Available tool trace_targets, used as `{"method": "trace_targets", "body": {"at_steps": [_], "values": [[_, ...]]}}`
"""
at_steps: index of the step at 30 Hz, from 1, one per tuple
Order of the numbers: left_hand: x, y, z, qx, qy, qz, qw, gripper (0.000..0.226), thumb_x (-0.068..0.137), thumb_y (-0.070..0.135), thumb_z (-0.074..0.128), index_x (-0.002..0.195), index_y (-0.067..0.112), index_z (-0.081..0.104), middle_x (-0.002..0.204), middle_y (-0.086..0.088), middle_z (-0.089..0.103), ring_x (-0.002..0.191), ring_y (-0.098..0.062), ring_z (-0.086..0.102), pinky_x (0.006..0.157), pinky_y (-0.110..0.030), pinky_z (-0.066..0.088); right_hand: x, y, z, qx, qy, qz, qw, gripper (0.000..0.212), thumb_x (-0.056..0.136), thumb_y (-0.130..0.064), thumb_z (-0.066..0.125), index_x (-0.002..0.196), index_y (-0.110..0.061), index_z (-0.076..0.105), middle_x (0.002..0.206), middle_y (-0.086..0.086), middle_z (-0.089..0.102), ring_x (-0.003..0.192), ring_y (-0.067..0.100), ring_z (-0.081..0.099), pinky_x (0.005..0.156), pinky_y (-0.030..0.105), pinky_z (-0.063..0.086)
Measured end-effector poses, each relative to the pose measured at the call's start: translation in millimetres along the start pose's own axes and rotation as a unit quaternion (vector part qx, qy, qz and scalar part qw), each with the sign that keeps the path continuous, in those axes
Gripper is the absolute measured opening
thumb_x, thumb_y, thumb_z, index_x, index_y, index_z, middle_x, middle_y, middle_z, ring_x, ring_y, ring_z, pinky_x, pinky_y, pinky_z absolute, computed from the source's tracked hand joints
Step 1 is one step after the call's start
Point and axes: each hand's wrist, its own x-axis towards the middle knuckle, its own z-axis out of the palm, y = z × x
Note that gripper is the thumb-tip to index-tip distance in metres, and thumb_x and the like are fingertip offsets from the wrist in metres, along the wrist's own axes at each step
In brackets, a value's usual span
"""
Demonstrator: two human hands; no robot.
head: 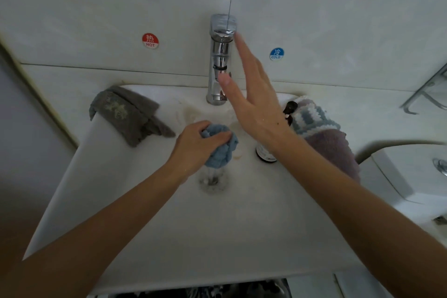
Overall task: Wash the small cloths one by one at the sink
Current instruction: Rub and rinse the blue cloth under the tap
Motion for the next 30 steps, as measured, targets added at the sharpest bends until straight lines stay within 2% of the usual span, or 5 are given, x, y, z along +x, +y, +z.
{"method": "trace_targets", "body": {"at_steps": [4, 8, 12, 20, 30], "values": [[5.4, 11.9, 0.2, -0.004, 0.021, 0.003, 1.000, 0.020, 0.090, 0.023, 0.062, 0.082, 0.005, 0.058, 0.063, -0.002, 0.059, 0.048, 0.001, 0.056, 0.049, -0.013, 0.044, -24.9, 12.3, 30.9, 0.076, -0.008, 0.105, 0.992, 0.061, 0.097, -0.051, 0.036, 0.153, -0.027, 0.027, 0.146, -0.002, 0.045, 0.130, 0.008, 0.042, 0.105, 0.027, 0.035], [12.8, 10.5, 2.0, 0.010, 0.056, 0.011, 0.998, 0.021, 0.092, 0.031, 0.060, 0.084, 0.011, 0.059, 0.073, 0.000, 0.063, 0.071, -0.012, 0.062, 0.067, -0.026, 0.051, -37.2, 24.7, 47.5, 0.151, 0.007, 0.174, 0.973, 0.052, 0.094, -0.055, 0.041, 0.141, -0.031, 0.043, 0.128, -0.007, 0.057, 0.117, 0.010, 0.057, 0.099, 0.039, 0.051], [6.1, 3.4, 11.5, 0.012, 0.108, 0.068, 0.992, 0.024, 0.096, 0.034, 0.056, 0.111, 0.019, 0.045, 0.092, 0.011, 0.057, 0.081, -0.002, 0.061, 0.064, -0.015, 0.053, -47.5, 26.4, 58.9, 0.186, 0.014, 0.198, 0.962, 0.046, 0.088, -0.065, 0.040, 0.125, -0.041, 0.055, 0.121, -0.002, 0.063, 0.111, 0.011, 0.062, 0.095, 0.041, 0.054], [-3.4, 0.8, 30.8, -0.012, 0.157, 0.115, 0.981, 0.027, 0.098, 0.035, 0.050, 0.087, 0.010, 0.054, 0.069, 0.003, 0.060, 0.059, -0.003, 0.058, 0.052, -0.014, 0.048, -48.1, 11.3, 64.8, 0.292, 0.137, 0.243, 0.915, 0.032, 0.103, -0.033, 0.044, 0.075, -0.021, 0.054, 0.062, -0.015, 0.057, 0.065, 0.006, 0.056, 0.065, 0.028, 0.047], [-2.9, -3.6, 34.7, -0.049, 0.178, 0.111, 0.976, 0.033, 0.097, 0.014, 0.049, 0.067, 0.005, 0.061, 0.056, -0.002, 0.059, 0.055, -0.020, 0.057, 0.053, -0.030, 0.048, -48.4, 13.1, 70.0, 0.291, 0.133, 0.301, 0.898, 0.049, 0.102, -0.025, 0.046, 0.053, -0.024, 0.046, 0.050, -0.006, 0.046, 0.055, 0.014, 0.048, 0.057, 0.036, 0.040]]}}
